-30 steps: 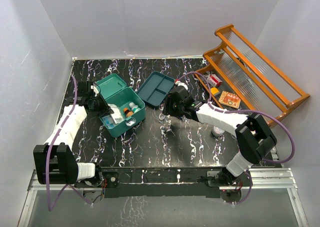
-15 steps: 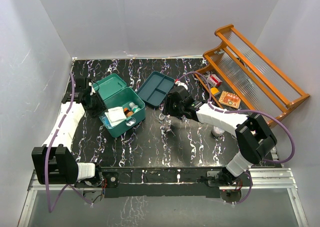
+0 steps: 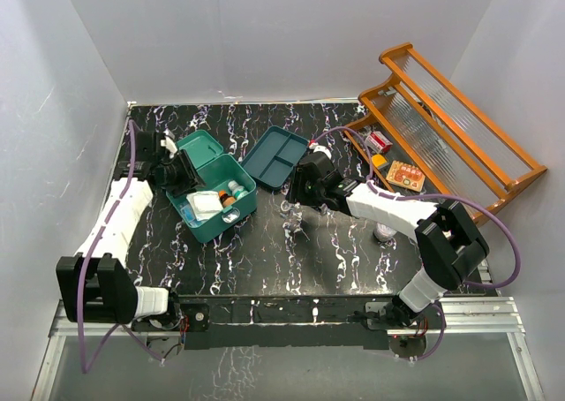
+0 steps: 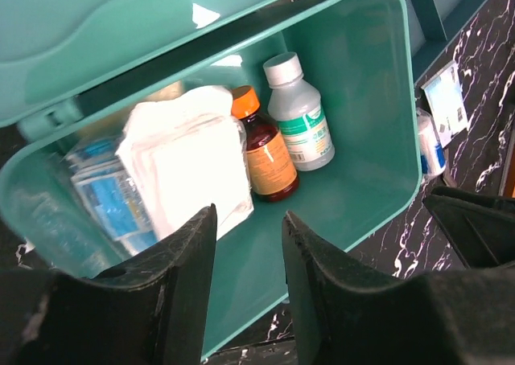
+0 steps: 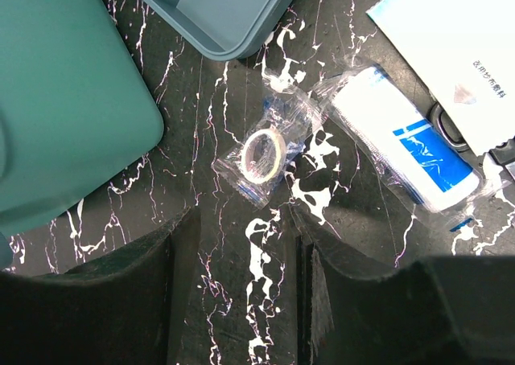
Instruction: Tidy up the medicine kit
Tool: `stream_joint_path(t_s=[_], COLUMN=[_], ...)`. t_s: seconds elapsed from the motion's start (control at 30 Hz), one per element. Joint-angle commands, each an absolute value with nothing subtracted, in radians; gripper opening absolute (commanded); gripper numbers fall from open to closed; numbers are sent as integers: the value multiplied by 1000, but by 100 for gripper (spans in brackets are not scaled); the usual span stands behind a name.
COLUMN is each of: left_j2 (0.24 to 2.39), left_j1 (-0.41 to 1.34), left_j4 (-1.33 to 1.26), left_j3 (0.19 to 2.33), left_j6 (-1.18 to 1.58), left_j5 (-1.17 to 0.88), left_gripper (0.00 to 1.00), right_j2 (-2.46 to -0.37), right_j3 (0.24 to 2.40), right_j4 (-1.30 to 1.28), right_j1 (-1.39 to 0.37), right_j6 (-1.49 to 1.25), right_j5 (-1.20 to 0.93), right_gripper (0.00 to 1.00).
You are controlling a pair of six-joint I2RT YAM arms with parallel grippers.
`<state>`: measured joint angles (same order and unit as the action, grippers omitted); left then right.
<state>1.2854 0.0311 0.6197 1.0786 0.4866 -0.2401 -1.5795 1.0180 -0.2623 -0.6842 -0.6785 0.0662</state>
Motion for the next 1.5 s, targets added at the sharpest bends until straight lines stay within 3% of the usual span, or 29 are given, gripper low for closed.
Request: stream_joint_path(t_s=[0.0,0.37,0.83,1.47], left_j2=[1347,1424,1396,1505], left_j1=[71,139,143,207], left_j4=[555,642,684,756], left_j3=[1073,1023,960,1039], left_j6=[492,553,616,694], left_j5=[-226,6,100,240], left_gripper=[35,34,37,27], right_j2=[-1576,-1587,-1592,-1593], right_j3=[1019,1015,1013,1021], right_j4=[-207,-206,-202,-201], right_j1=[-678,-678,-677,-675], right_j6=[-673,-674,-673,-668], right_j5=[62,62,56,64], right_gripper=[43,43,42,42])
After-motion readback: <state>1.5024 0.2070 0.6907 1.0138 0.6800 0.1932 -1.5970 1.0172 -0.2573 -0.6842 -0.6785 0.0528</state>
